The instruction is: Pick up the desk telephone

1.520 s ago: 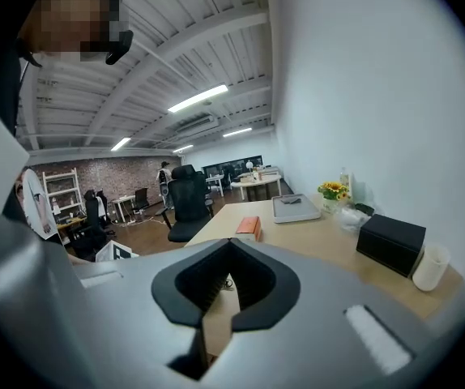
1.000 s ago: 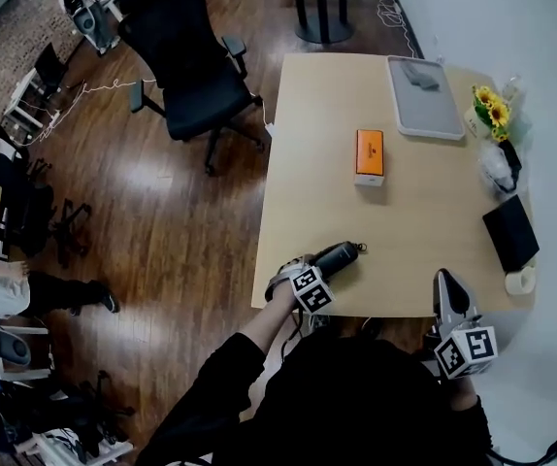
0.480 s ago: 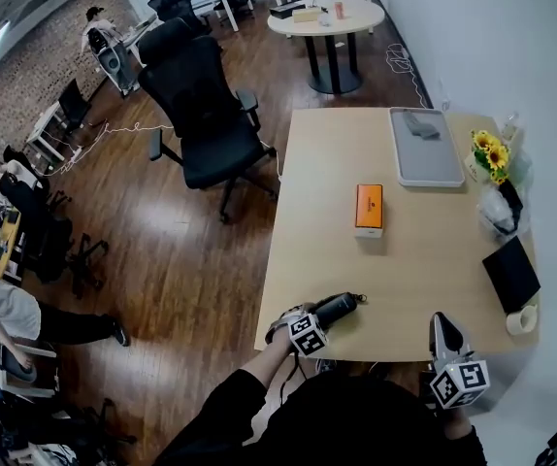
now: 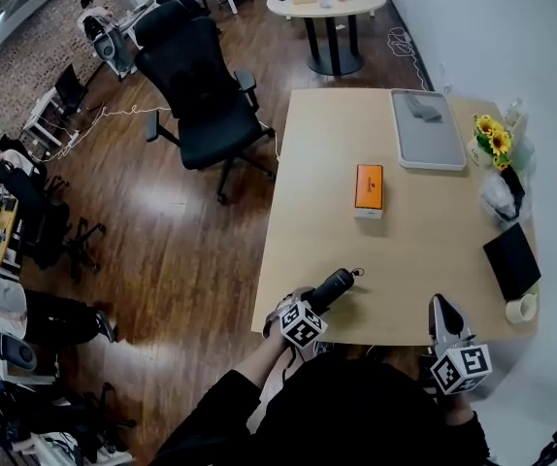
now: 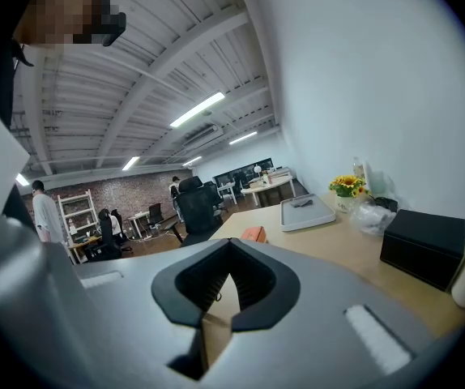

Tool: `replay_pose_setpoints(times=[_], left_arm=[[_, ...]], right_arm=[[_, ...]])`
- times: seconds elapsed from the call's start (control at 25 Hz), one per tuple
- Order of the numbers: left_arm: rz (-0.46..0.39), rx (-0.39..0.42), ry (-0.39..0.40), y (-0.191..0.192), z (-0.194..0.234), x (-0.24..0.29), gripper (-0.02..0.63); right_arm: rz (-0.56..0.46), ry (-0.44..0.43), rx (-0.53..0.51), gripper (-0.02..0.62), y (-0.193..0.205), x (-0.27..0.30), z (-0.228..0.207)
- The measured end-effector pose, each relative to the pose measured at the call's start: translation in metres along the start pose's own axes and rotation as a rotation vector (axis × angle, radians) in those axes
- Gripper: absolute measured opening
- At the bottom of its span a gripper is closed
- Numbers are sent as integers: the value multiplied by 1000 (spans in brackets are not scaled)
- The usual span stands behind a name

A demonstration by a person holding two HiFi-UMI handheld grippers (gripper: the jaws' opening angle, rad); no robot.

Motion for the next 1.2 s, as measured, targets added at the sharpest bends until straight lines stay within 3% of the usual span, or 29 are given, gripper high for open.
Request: replay_pose_setpoints(times=[0.28, 0.48, 0.64, 1.2], left_arm=[[-329, -99, -144, -76, 5, -101, 262], [-513, -51, -285, -123, 9, -180, 262], [-569, 2, -345, -141, 2, -212, 262], [-603, -6, -347, -147, -1, -224, 262]], right_arm=[[5, -13, -11, 0, -7, 3, 6], [-5, -31, -21, 0, -15, 8, 12], [-15, -47, -29, 0, -22, 9, 19], [-20, -29, -14, 0, -19, 2, 14]])
Point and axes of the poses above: the fingertips, and each gripper's own axes: x forward along the fingers, z to its left, y out of its underside, the point moved 1 cm from there along -x, backward along the fingers, and after that the axes turned 2 degrees about z, right-handed, at the moved point
